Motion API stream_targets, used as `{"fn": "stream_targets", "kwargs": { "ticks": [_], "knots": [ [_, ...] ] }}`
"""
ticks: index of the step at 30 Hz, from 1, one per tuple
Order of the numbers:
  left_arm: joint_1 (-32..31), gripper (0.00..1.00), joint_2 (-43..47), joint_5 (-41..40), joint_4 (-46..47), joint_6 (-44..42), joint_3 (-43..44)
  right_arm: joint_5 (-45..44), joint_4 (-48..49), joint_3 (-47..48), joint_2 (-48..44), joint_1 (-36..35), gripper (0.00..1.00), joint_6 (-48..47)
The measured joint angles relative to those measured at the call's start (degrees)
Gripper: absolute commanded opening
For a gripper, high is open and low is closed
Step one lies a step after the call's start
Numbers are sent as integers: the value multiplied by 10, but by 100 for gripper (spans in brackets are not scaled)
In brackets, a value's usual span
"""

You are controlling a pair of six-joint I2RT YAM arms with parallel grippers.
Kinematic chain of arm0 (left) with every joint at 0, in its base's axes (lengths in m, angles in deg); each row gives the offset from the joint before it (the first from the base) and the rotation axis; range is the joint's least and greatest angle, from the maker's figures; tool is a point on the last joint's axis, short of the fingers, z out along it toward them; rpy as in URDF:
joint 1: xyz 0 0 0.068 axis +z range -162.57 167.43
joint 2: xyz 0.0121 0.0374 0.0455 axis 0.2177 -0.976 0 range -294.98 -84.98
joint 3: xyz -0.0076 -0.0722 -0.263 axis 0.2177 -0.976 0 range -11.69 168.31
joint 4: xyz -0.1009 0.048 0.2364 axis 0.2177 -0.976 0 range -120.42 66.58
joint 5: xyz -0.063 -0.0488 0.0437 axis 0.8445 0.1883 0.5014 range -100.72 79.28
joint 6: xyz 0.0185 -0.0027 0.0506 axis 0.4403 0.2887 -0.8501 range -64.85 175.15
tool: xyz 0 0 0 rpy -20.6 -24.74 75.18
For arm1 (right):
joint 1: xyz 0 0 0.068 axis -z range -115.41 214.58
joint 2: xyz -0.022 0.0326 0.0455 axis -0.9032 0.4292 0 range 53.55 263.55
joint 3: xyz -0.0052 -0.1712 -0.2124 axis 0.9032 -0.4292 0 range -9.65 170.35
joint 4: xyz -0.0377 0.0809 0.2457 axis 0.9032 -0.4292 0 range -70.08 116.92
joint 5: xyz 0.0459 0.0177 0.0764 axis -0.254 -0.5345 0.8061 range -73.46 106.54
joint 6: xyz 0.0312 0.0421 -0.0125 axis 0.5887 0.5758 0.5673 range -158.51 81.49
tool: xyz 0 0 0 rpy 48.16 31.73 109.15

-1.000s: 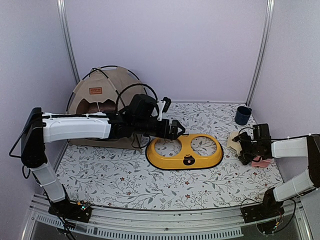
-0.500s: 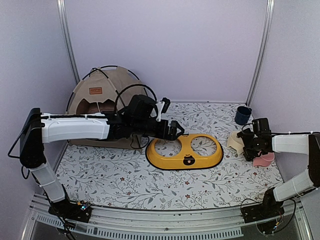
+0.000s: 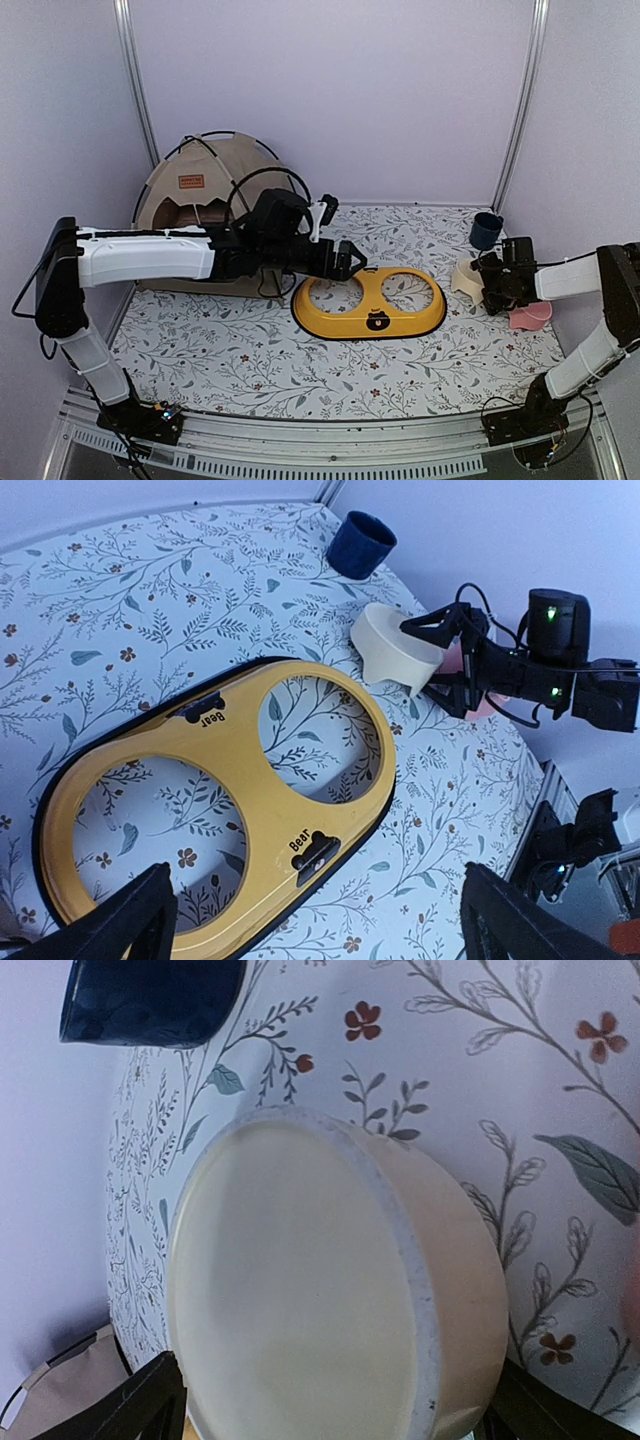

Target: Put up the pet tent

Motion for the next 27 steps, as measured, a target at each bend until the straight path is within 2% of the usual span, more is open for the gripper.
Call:
{"fn": "stream_targets", "kwargs": {
  "ticks": [1,8,21,27],
  "knots": [
    [0,99,2,0,0,0,0,7,16,2,9,1,100,-5],
    [0,99,10,0,3,0,0,48,67,10,43,4,85,-44],
    [0,99,10,2,4,2,0,92,111,10,53,4,51,-85],
    [0,99,10,2,4,2,-6,97,115,10,35,4,32,-113]
  ]
}}
